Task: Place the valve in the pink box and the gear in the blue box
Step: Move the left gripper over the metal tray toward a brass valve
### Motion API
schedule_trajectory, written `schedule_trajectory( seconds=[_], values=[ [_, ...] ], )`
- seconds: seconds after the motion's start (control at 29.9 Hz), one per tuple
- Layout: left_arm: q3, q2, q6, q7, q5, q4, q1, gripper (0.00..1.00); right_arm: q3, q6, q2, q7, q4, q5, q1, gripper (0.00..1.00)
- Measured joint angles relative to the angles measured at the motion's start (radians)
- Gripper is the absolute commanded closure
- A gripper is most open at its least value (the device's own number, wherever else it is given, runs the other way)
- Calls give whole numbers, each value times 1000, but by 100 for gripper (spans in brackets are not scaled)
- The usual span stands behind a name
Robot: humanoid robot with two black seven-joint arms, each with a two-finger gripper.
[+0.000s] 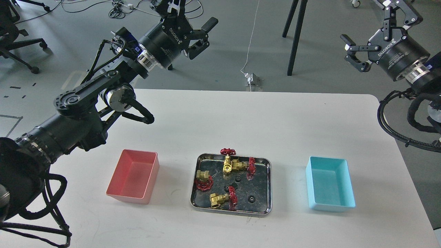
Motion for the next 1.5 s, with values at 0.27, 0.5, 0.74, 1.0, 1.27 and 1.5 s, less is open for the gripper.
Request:
schedule_trajectory(
  seconds=[0.27,0.5,0.74,1.0,1.27,1.5],
  values=[
    [-74,3,0,0,-21,10,21,0,103,0,14,-4,-3,35,-19,0],
    [-203,-67,0,0,-63,17,67,0,129,0,21,-13,1,44,102,0],
    [-268,-61,0,0,-50,-158,67,0,123,0,7,-16,-2,43,133,0],
    [452,138,234,0,-1,-318,-401,2,123,0,-18,-16,-15,41,68,0],
    [1258,77,434,0,256,-484,-883,8,134,0,-9,-12,-4,47,40,0],
    [1766,-148,813,0,487,-658,-1000,8,134,-111,51,-15,-10,51,103,0]
  ],
)
